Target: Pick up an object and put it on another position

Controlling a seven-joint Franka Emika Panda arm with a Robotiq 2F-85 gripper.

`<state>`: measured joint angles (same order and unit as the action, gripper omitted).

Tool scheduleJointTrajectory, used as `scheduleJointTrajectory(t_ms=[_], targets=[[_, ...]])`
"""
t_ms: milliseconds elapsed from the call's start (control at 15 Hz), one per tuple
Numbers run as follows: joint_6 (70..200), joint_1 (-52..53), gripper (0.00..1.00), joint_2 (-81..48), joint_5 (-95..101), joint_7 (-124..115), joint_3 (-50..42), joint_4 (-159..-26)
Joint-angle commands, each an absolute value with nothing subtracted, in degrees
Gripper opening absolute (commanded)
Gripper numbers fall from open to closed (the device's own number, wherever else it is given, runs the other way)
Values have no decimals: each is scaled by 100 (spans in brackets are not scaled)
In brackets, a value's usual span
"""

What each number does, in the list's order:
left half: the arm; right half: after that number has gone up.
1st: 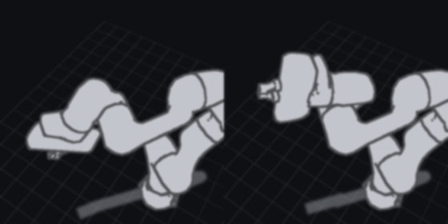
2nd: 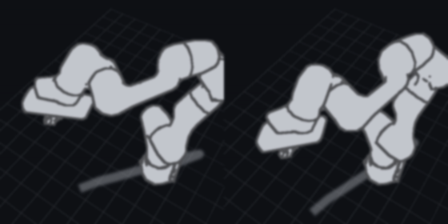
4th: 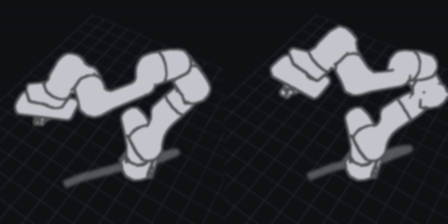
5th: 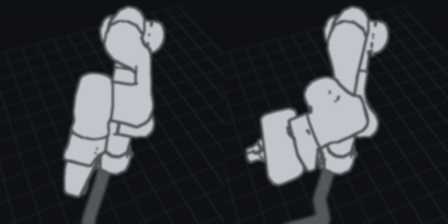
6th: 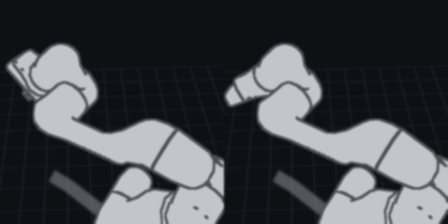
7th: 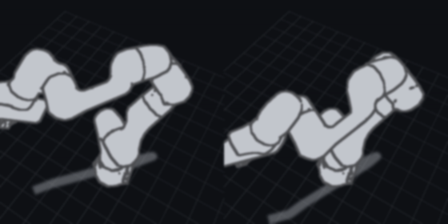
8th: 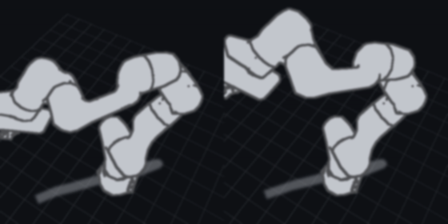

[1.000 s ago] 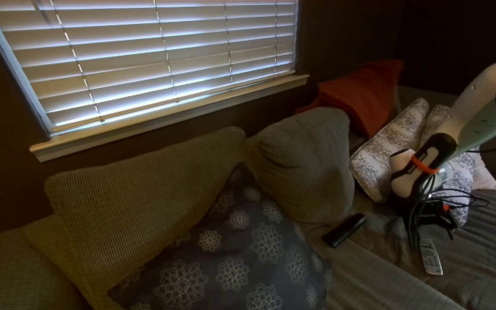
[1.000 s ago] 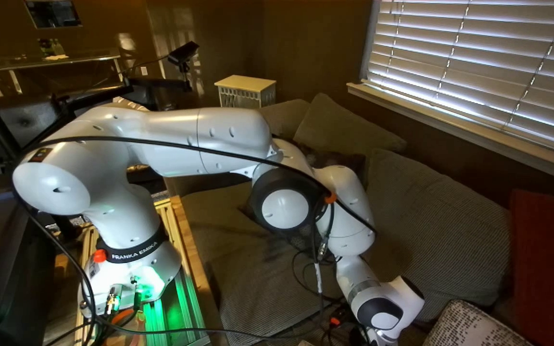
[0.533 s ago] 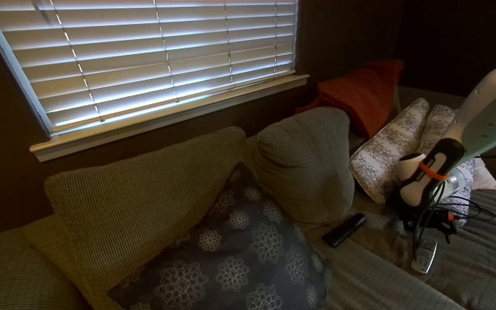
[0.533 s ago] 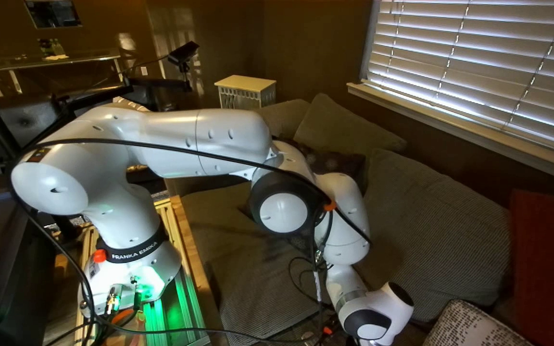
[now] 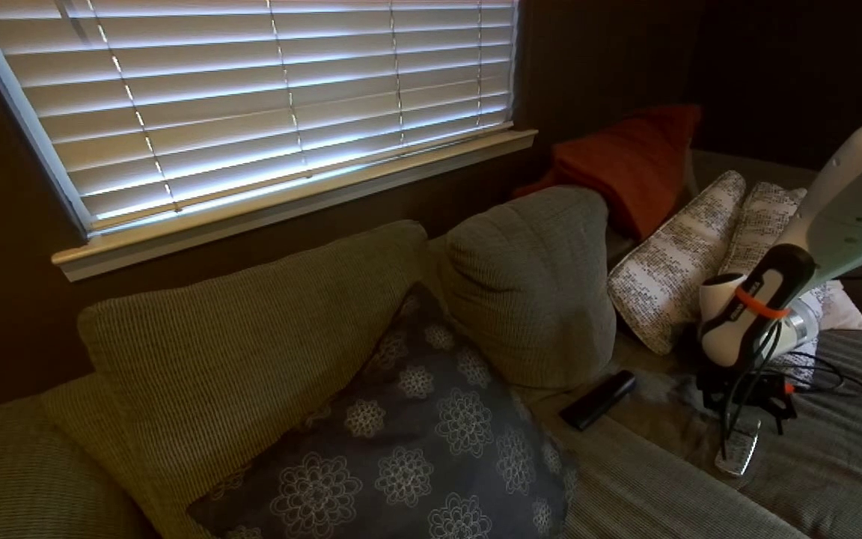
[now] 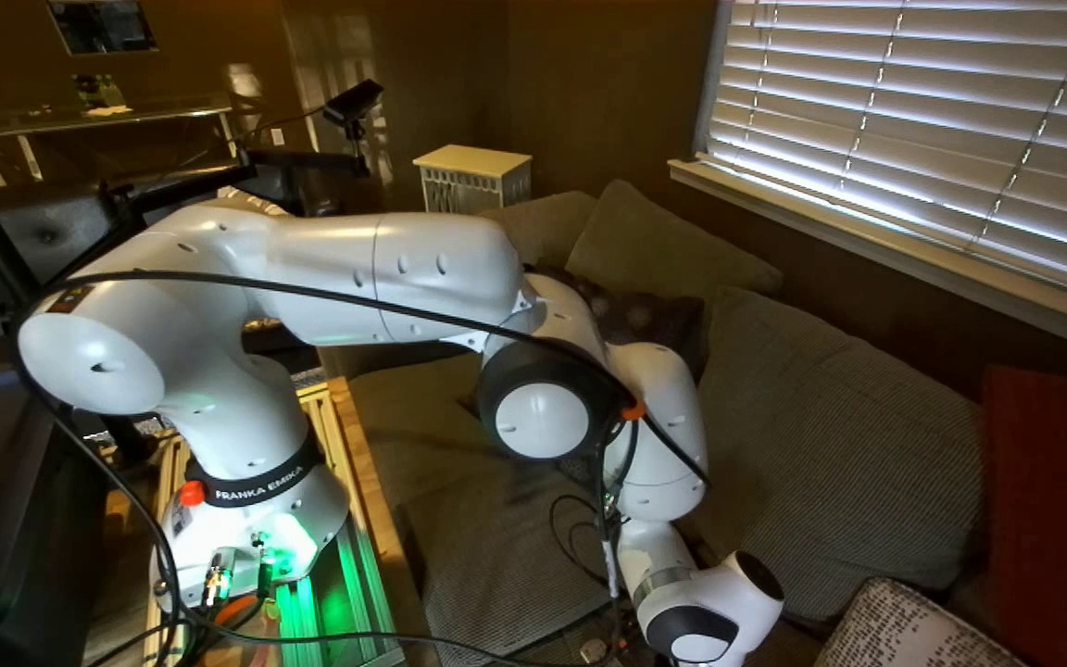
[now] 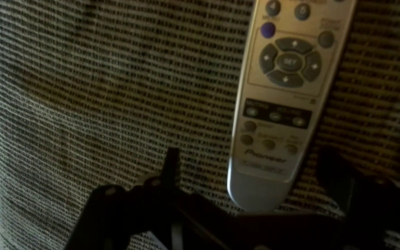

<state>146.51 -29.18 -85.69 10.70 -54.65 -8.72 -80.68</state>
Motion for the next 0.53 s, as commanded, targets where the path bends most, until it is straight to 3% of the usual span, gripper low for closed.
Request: scheduleJointTrajectory(t_ms=[0, 467], targets=[[14727, -3166, 73, -8568, 1098, -5438, -694, -8127], [14838, -3350, 25, -8527, 1079, -5370, -478, -8092]])
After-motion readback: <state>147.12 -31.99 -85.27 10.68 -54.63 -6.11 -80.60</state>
